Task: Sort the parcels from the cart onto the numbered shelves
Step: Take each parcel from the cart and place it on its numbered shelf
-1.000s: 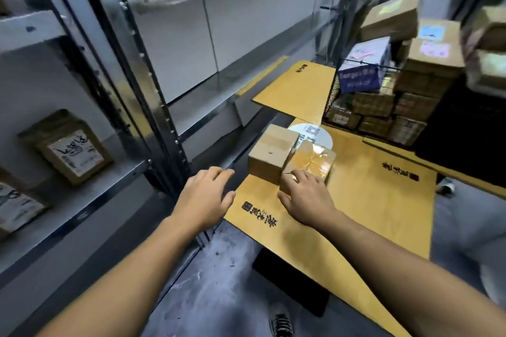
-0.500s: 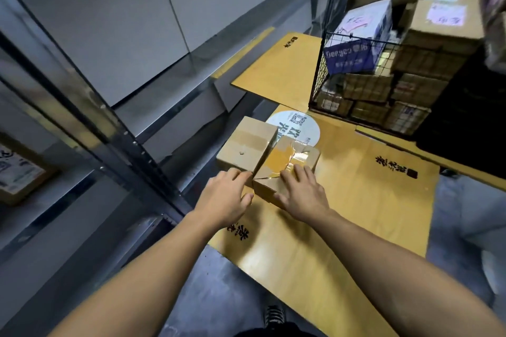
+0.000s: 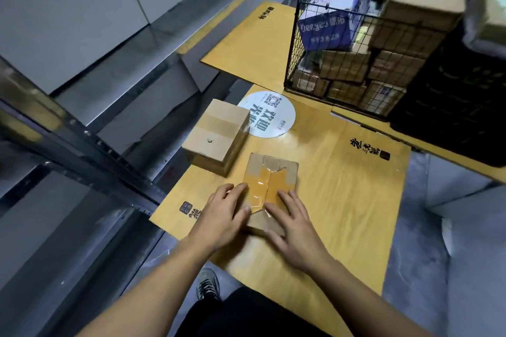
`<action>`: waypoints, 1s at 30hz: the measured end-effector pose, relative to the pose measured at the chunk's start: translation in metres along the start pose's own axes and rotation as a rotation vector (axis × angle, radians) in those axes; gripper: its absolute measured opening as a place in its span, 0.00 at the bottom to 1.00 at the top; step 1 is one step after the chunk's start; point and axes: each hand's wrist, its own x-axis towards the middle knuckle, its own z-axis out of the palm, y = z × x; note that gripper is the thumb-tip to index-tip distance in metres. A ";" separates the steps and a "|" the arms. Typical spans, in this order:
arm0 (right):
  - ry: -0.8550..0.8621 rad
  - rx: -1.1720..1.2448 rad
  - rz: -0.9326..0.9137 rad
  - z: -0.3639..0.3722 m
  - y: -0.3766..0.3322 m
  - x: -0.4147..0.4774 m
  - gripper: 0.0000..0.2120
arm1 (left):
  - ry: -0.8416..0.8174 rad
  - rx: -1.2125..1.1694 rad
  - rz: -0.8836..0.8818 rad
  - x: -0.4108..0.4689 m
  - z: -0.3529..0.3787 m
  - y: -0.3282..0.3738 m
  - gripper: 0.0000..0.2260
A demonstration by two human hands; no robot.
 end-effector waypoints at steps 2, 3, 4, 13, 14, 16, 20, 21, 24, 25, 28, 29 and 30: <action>0.153 0.169 0.149 0.002 -0.004 -0.002 0.26 | -0.058 -0.037 -0.036 -0.003 0.010 -0.002 0.25; 0.202 0.248 0.267 0.000 -0.006 -0.001 0.25 | -0.064 -0.074 -0.053 -0.004 0.013 -0.003 0.26; 0.214 0.327 0.379 -0.002 -0.007 0.000 0.26 | -0.060 -0.111 -0.063 -0.005 0.016 -0.003 0.26; 0.212 0.794 0.508 -0.009 -0.014 -0.001 0.24 | 0.085 -0.371 0.026 -0.016 0.011 0.016 0.22; 0.227 0.860 0.508 -0.010 -0.015 -0.002 0.23 | 0.104 -0.443 0.024 -0.017 0.008 0.020 0.21; 0.241 0.968 0.488 -0.011 -0.017 -0.006 0.24 | 0.157 -0.572 0.016 -0.018 0.002 0.025 0.17; 0.260 1.056 0.426 -0.016 -0.017 -0.013 0.24 | 0.208 -0.589 -0.044 -0.020 -0.006 0.026 0.20; 0.250 1.041 0.414 -0.017 -0.017 -0.015 0.23 | 0.178 -0.619 -0.075 -0.020 -0.007 0.025 0.22; 0.210 0.950 0.363 -0.020 -0.023 -0.019 0.22 | 0.044 -0.753 -0.122 -0.023 -0.007 0.028 0.24; 0.201 0.905 0.346 -0.020 -0.025 -0.020 0.21 | 0.028 -0.790 -0.113 -0.024 -0.005 0.029 0.23; 0.206 0.742 0.337 -0.023 -0.029 -0.019 0.21 | 0.080 -0.788 -0.074 -0.029 -0.004 0.030 0.23; 0.216 0.696 0.348 -0.026 -0.029 -0.018 0.20 | 0.100 -0.747 -0.062 -0.031 -0.004 0.030 0.24; 0.225 0.667 0.362 -0.029 -0.029 -0.018 0.19 | 0.113 -0.699 -0.054 -0.033 -0.005 0.029 0.25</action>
